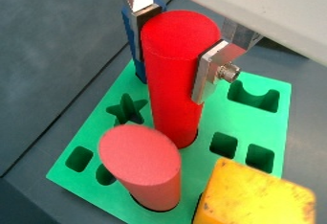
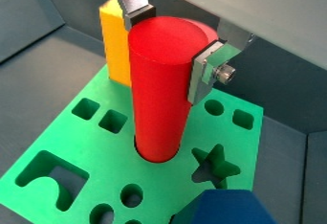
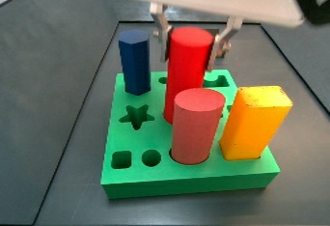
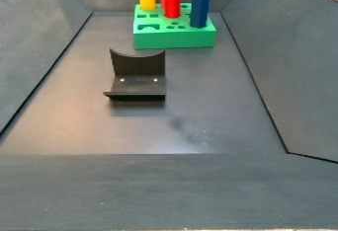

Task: Pick up the round object. Move up. Place the round object on the fixture. Regrasp the round object. Move to above the board. Insert the round object.
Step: Insert the round object.

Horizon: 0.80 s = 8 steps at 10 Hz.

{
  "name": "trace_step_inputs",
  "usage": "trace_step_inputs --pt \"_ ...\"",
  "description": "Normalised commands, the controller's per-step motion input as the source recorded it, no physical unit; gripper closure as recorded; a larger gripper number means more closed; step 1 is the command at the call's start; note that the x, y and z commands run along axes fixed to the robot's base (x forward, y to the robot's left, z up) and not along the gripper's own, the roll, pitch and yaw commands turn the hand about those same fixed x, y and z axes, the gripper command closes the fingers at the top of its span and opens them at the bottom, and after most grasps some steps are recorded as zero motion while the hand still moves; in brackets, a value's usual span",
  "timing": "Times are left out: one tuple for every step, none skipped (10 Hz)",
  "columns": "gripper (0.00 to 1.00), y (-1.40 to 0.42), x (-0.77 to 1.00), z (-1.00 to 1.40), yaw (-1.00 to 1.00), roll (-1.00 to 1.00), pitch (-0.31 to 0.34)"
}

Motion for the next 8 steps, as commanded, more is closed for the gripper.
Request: trace_step_inputs --pt "1.00 -0.01 0.00 -0.35 -0.07 -0.07 0.000" --pt "1.00 -0.01 0.00 -0.37 -0.07 -0.08 -0.010" --pt "1.00 0.00 0.00 -0.35 -0.07 -0.09 -0.001" --pt "1.00 0.00 0.00 -0.31 -0.05 -0.09 0.000" --pt "1.00 0.00 0.03 -0.26 -0.02 -0.09 0.000" --pt "1.00 0.00 0.00 0.00 0.00 0.00 -0.013" --pt "1.00 0.00 0.00 0.00 0.00 0.00 -0.007" --pt "1.00 0.00 0.00 0.00 0.00 0.00 0.000"
